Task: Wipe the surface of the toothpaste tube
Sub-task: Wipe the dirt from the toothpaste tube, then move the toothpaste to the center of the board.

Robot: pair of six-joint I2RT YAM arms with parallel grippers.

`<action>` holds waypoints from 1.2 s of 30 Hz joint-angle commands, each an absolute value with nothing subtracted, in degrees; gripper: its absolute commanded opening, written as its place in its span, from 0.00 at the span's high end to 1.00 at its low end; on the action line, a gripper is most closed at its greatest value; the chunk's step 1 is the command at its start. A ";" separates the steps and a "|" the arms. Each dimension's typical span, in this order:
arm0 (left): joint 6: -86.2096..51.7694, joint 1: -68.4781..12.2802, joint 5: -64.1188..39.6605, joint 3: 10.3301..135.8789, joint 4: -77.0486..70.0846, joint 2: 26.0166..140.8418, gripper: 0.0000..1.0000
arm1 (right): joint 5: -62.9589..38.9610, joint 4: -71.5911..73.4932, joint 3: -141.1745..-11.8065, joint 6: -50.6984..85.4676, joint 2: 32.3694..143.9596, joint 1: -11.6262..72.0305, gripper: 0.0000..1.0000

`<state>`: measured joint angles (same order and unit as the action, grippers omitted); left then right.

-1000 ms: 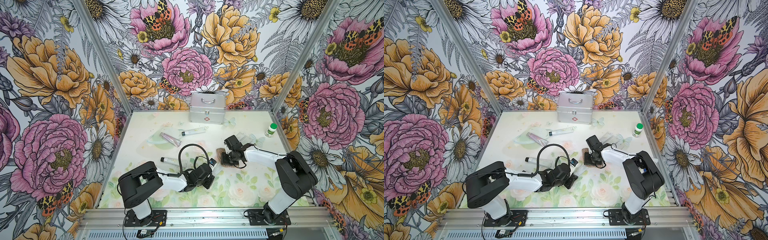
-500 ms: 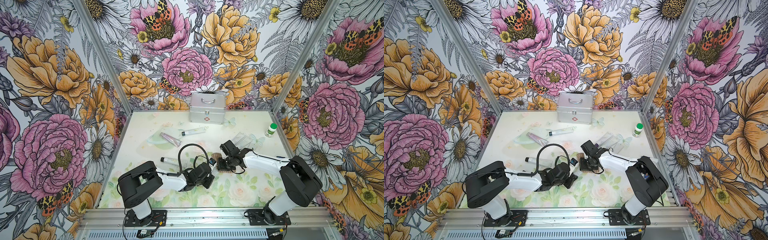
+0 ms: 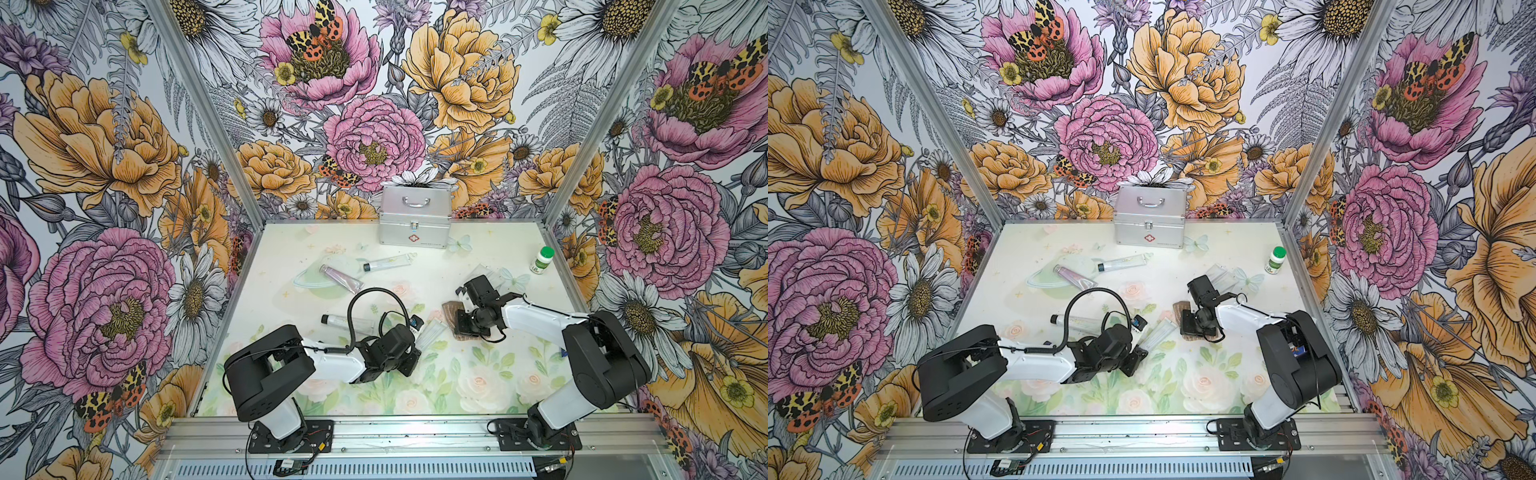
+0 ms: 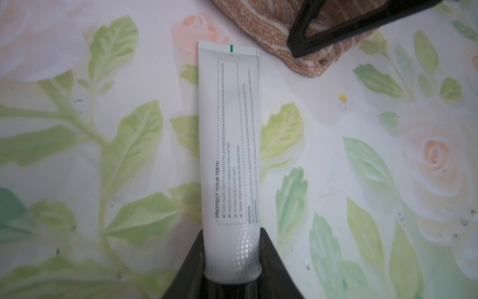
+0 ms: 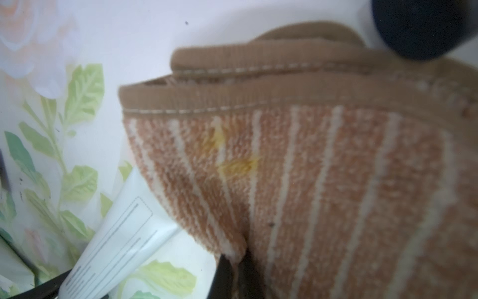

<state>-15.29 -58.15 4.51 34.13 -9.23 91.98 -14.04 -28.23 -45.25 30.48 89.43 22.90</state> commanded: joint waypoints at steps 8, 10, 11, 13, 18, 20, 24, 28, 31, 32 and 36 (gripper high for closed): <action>-16.69 -55.01 6.31 34.62 -6.10 92.78 0.73 | -16.90 -33.84 -40.24 32.84 82.84 27.37 1.00; -16.48 -54.13 5.83 35.10 -5.77 93.06 0.73 | -16.38 -33.76 -39.31 33.93 82.07 29.43 1.00; -16.40 -53.78 5.71 35.53 -5.47 93.19 0.73 | -16.20 -33.67 -38.76 34.60 81.79 30.54 1.00; -16.05 -52.87 5.40 36.39 -4.99 93.58 0.73 | -15.40 -33.68 -37.68 35.68 81.21 32.52 1.00; -14.88 -50.05 3.75 39.60 -3.75 95.46 0.73 | -13.75 -33.66 -33.27 38.18 77.89 34.38 1.00; -13.91 -48.74 2.82 41.85 -3.13 96.83 0.72 | -12.49 -33.73 -31.32 39.41 75.96 34.37 1.00; -12.49 -45.89 -0.54 46.82 -2.48 100.42 0.72 | -9.71 -33.75 -28.28 42.02 72.53 34.37 1.00; -10.97 -44.26 -3.34 53.50 -1.07 105.73 0.71 | -8.35 -33.75 -27.15 43.44 70.58 34.47 1.00; -9.44 -44.12 -4.82 59.71 0.95 110.21 0.71 | -8.36 -33.76 -27.73 43.23 71.19 34.47 1.00; -9.09 -44.04 -5.21 61.58 1.50 111.40 0.71 | -8.36 -33.76 -28.09 43.11 71.51 34.46 1.00; -8.29 -43.75 -7.22 69.15 2.96 117.22 0.71 | -8.26 -33.80 -28.89 43.13 71.90 34.61 1.00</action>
